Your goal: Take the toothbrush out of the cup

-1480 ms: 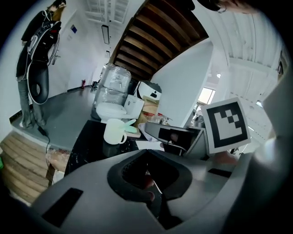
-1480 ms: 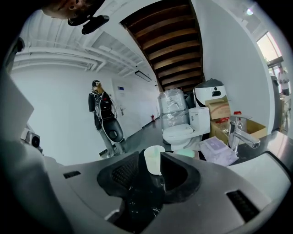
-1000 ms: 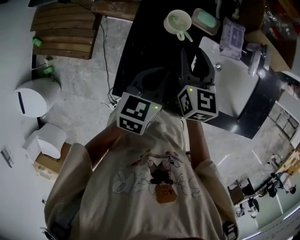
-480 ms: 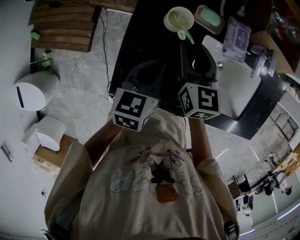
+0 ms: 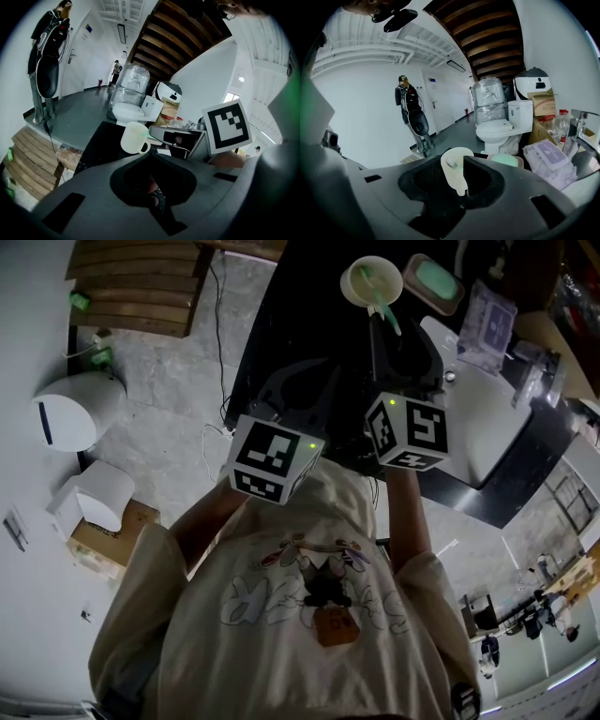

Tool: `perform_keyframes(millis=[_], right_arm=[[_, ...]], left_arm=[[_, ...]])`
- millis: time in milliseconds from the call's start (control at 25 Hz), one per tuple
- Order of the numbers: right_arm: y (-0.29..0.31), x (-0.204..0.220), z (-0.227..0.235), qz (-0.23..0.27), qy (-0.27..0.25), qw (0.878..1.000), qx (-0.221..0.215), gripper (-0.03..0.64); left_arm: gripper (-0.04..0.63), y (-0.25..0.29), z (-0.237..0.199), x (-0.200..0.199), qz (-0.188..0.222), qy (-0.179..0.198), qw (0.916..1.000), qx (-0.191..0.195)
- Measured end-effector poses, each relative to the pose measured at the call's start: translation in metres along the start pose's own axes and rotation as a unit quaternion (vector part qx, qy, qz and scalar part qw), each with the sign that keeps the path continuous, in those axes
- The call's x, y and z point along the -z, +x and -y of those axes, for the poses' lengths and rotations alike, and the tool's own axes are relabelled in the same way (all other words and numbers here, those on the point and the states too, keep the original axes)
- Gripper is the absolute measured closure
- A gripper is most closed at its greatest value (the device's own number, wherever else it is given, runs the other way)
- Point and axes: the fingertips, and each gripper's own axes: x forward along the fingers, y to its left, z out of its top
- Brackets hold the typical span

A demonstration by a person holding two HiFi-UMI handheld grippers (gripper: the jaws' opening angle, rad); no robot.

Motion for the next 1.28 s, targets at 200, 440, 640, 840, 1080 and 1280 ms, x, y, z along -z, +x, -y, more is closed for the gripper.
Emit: perform_keyframes(millis=[200, 440, 640, 840, 1080, 1280], right_arm=[[0.011, 0.006, 0.002, -0.014, -0.008, 1.000, 0.005, 0.460], [0.012, 0.004, 0.009, -0.014, -0.013, 1.000, 0.022, 0.558], [0.006, -0.002, 0.007, -0.003, -0.019, 0.999, 0.028, 0.560], [-0.004, -0.008, 0.004, 0.002, -0.023, 0.999, 0.036, 0.560], [-0.019, -0.016, 0.001, 0.020, -0.026, 0.998, 0.044, 0.560], [-0.035, -0.024, -0.007, 0.038, -0.026, 0.998, 0.049, 0.560]], left_arm=[[0.581, -0.001, -0.005, 0.002, -0.002, 0.001, 1.0000, -0.004], [0.580, -0.001, -0.006, 0.004, -0.006, 0.001, 1.0000, -0.005], [0.581, -0.005, -0.007, 0.001, 0.004, 0.007, 1.0000, -0.006], [0.580, -0.012, -0.003, -0.002, 0.010, 0.009, 0.9999, -0.003], [0.581, -0.023, 0.002, -0.002, 0.018, 0.019, 0.9997, 0.001], [0.581, -0.035, 0.010, 0.001, 0.021, 0.027, 0.9994, 0.011]])
